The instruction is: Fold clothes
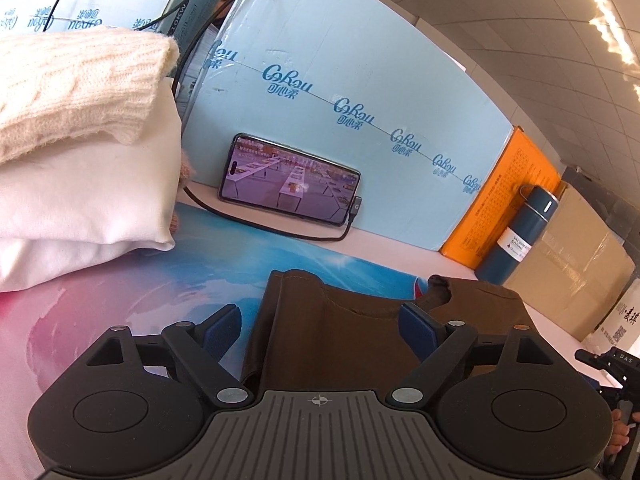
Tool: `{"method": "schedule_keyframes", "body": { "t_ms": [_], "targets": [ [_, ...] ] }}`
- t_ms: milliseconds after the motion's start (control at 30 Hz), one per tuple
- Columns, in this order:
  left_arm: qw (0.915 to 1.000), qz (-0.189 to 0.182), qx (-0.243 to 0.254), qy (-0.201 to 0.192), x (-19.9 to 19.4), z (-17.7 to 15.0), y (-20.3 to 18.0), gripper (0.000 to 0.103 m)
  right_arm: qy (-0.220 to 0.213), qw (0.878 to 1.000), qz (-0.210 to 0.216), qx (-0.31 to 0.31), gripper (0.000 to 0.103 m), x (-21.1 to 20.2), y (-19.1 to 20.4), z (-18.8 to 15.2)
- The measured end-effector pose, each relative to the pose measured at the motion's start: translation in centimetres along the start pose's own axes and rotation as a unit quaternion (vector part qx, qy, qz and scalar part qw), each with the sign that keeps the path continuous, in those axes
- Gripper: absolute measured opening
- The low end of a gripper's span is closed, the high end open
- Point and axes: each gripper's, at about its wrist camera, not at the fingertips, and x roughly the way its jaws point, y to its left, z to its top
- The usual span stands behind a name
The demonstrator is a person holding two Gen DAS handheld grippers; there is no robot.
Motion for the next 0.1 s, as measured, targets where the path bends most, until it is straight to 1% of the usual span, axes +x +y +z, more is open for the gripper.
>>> {"method": "schedule_keyframes", "body": {
  "t_ms": [100],
  "targets": [
    [1.0000, 0.003, -0.005, 0.008, 0.3, -0.1, 0.2, 0.088, 0.028, 0.999, 0.002, -0.017, 0.050, 1.9, 0.6, 0.2]
  ]
}}
